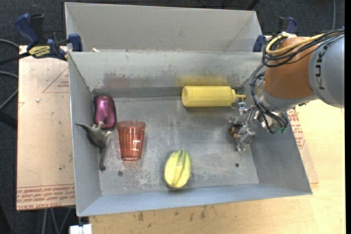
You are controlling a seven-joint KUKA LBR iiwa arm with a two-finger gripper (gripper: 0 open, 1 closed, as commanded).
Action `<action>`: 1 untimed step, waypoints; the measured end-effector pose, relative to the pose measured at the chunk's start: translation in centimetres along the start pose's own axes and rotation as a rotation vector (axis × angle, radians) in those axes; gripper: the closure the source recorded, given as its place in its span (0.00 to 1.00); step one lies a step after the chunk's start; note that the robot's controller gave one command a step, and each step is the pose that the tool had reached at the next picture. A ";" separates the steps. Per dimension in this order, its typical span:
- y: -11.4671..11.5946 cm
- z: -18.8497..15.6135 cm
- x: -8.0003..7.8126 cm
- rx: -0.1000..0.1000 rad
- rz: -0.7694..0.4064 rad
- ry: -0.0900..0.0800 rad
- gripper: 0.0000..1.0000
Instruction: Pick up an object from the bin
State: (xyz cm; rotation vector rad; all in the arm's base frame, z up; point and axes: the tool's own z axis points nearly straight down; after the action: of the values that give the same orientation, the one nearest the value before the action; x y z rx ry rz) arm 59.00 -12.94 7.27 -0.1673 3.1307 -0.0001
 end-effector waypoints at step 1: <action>0.0 0.0 0.0 0.000 0.000 0.000 1.00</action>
Offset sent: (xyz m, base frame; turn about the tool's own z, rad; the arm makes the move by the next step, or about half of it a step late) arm 0.0006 -0.0134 0.1323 -0.0713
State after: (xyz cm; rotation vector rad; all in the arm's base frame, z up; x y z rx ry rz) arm 59.00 -12.94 7.27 -0.1676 3.1307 -0.0002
